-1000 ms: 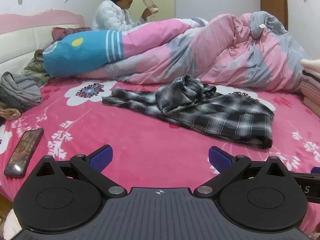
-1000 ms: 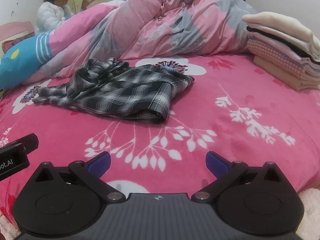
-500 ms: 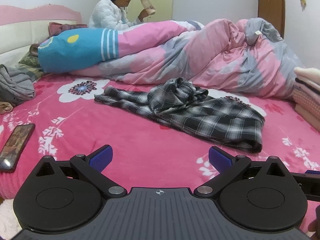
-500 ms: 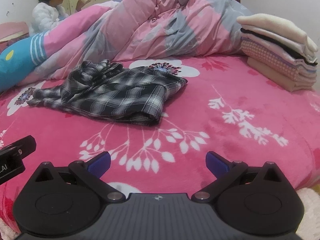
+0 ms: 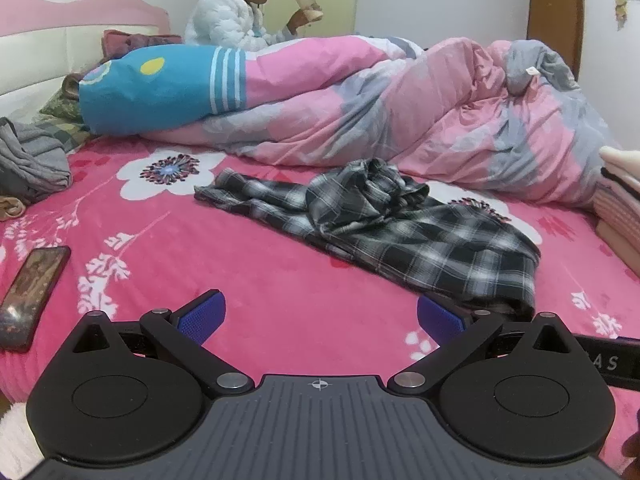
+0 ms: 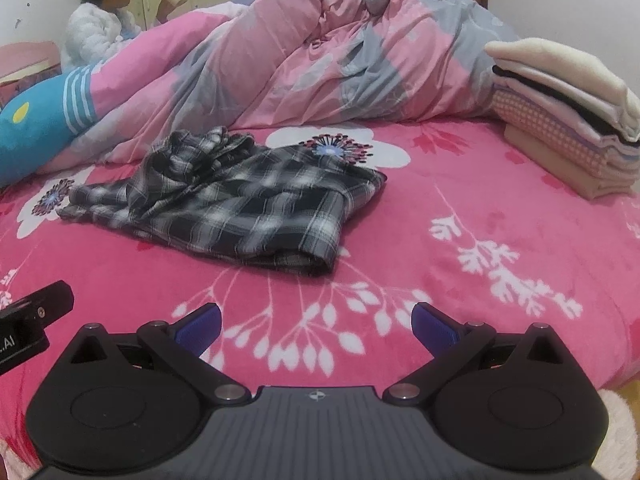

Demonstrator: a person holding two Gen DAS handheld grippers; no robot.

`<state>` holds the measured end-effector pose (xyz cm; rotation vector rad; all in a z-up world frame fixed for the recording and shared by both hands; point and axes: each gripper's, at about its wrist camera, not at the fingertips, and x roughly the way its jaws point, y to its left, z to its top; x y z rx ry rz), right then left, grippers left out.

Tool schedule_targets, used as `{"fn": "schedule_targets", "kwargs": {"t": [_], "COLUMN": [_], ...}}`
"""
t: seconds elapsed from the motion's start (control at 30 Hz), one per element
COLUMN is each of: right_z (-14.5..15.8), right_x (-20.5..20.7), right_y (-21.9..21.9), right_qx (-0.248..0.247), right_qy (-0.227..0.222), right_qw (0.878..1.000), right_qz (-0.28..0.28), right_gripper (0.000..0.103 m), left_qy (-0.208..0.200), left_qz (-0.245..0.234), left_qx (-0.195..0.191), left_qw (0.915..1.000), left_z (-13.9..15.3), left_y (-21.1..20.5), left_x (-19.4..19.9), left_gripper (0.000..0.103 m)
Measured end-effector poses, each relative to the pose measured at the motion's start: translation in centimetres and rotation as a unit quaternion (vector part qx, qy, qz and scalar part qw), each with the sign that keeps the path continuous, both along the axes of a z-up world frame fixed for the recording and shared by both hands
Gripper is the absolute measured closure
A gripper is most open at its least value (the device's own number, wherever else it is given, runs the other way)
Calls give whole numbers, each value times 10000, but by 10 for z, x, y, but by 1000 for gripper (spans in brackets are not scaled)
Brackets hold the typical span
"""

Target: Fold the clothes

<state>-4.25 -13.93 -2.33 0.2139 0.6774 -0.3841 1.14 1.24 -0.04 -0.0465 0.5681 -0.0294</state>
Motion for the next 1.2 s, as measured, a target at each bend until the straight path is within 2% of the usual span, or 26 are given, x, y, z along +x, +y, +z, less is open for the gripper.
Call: {"fn": "schedule_targets", "kwargs": {"t": [0.33,1.2], "right_z": [10,12], "right_x": [13,41], "right_y": [-1,12], "right_qx": [-80,-252], "right_qy": [-28,17], "right_qw": [10000,9993], "right_qz": [52,258], "right_gripper": [0,0], "left_qy": [95,314], "left_qz": [-12,42], "left_qx": [65,-23], "left_qw": [9999,9995], "left_z": [4,1], "left_y": [2,19], "left_x": [11,37], "left_gripper": [0,0]}}
